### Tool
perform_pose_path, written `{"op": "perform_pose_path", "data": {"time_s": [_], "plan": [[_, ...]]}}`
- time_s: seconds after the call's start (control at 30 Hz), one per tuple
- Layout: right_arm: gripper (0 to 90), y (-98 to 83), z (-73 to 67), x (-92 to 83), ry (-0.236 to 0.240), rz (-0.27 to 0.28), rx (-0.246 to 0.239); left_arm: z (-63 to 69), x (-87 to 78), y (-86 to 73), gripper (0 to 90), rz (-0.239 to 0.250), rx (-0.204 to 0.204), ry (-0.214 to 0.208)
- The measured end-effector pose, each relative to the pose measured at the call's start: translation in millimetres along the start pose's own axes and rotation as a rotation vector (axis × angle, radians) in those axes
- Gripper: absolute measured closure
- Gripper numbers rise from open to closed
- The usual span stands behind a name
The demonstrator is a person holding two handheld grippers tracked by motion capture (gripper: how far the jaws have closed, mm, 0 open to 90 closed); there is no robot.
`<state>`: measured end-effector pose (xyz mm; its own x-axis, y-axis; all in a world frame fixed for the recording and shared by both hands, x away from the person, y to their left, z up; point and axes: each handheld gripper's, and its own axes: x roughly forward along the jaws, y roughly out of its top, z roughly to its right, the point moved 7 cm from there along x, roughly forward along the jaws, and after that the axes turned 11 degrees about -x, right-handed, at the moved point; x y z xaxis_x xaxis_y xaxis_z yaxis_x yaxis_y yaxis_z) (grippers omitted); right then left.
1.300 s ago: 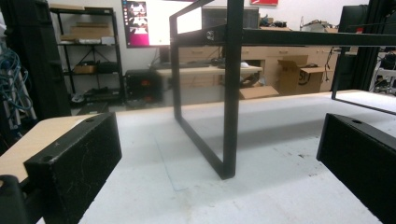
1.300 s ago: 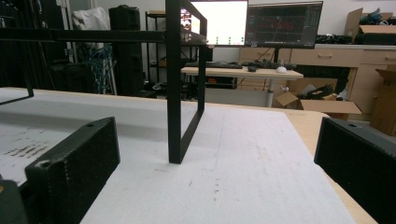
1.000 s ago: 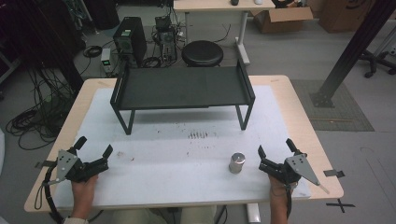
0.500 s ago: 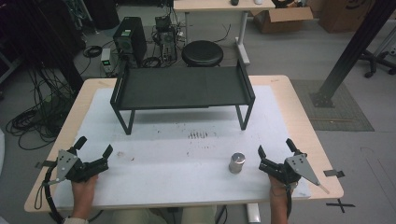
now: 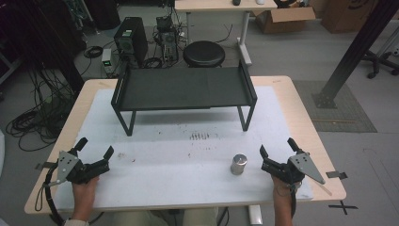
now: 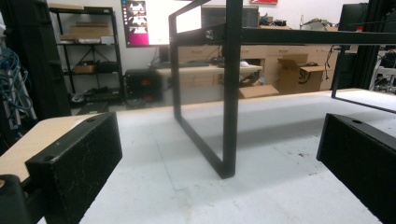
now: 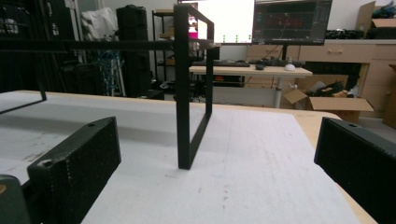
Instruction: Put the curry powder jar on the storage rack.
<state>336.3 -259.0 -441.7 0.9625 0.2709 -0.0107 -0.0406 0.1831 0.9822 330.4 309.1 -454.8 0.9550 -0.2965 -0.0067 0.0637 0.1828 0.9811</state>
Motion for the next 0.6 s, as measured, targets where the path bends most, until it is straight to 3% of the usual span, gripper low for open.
{"op": "perform_pose_path", "data": {"time_s": [0.23, 0.4, 0.6], "plan": [[0.3, 15.8, -7.1, -4.2, 0.044, 0.01, -0.019, -0.1, -0.1, 0.1, 0.4, 0.001, -0.001, -0.001], [0.4, 21.3, -14.4, -7.7, 0.09, 0.013, -0.004, 0.0, 0.1, 0.0, 0.4, 0.0, 0.0, 0.0], [0.5, 25.2, -24.8, -12.1, 0.13, 0.005, -0.019, -0.2, 0.0, 0.0, 0.4, 0.0, 0.0, 0.0]]}}
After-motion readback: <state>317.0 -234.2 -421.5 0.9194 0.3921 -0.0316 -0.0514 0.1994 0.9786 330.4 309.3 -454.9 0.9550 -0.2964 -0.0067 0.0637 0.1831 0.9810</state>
